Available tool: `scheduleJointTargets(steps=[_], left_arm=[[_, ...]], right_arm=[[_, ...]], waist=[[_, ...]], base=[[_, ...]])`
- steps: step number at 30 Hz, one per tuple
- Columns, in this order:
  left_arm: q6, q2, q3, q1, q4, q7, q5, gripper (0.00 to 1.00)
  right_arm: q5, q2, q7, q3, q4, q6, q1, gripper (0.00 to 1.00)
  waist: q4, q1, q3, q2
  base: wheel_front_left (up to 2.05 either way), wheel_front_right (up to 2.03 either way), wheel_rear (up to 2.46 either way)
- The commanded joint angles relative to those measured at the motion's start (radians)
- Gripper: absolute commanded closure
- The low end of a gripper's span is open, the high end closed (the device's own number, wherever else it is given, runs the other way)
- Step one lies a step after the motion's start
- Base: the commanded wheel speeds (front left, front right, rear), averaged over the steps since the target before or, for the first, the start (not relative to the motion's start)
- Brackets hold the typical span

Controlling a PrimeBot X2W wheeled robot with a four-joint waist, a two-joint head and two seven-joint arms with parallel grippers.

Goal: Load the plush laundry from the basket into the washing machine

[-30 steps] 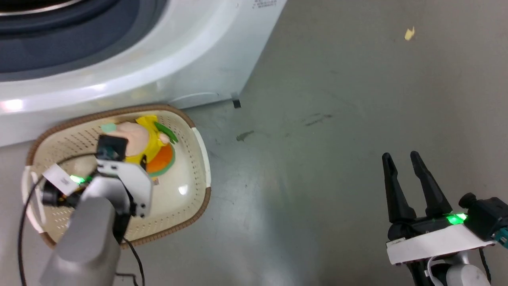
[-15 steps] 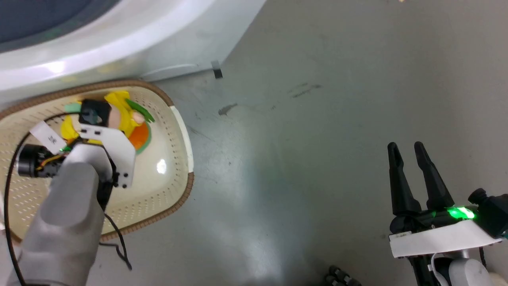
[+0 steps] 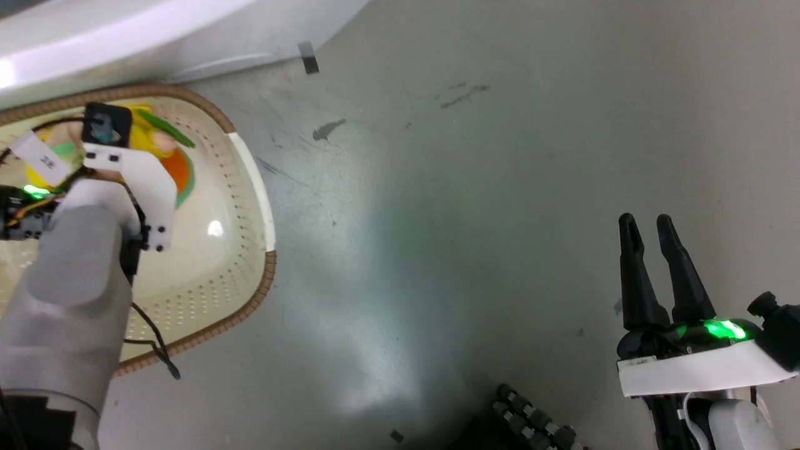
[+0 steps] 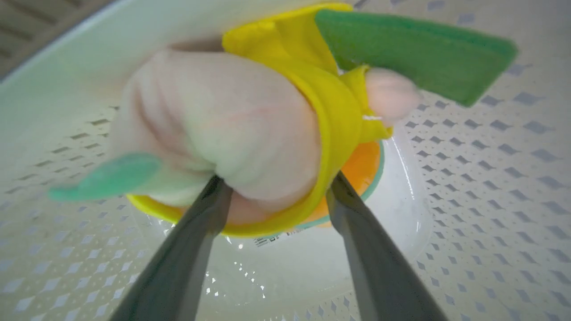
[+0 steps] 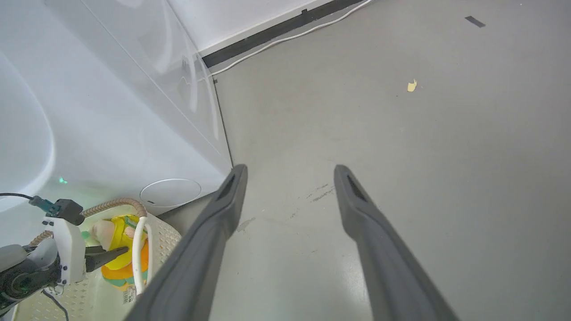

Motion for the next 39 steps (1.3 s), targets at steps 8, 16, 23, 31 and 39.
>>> scheduleJointTargets(steps=[8, 16, 23, 31, 39], left_arm=[[0.012, 0.044, -0.017, -0.068, 0.110, -0.012, -0.044, 1.00], [0.026, 0.056, 0.003, -0.047, 0.174, -0.049, -0.103, 1.00], [-0.005, -0.015, 0.012, 0.043, 0.194, -0.131, -0.148, 1.00], [-0.079, -0.115, 0.035, 0.180, 0.219, -0.275, -0.216, 1.00], [-0.159, -0.176, 0.052, 0.320, 0.208, -0.458, -0.270, 1.00]], right_arm=[[0.043, 0.000, -0.025, 0.018, 0.007, 0.001, -0.051, 0.00], [0.030, 0.000, -0.035, 0.025, 0.029, 0.001, -0.083, 0.00], [-0.056, 0.000, -0.035, -0.034, 0.039, 0.001, -0.045, 0.00], [-0.153, 0.000, -0.035, -0.085, 0.063, 0.001, 0.044, 0.00], [-0.222, 0.000, -0.035, -0.111, 0.064, 0.001, 0.131, 0.00]], waist=[[-0.049, 0.0000, 0.051, -0.0001], [-0.076, 0.0000, -0.015, -0.0001], [0.007, 0.0000, -0.196, -0.0001], [0.130, 0.0000, -0.428, -0.0001], [0.240, 0.0000, -0.603, -0.0001]], base=[[0.00, 0.00, 0.00], [0.00, 0.00, 0.00], [0.00, 0.00, 0.00], [0.00, 0.00, 0.00], [0.00, 0.00, 0.00]])
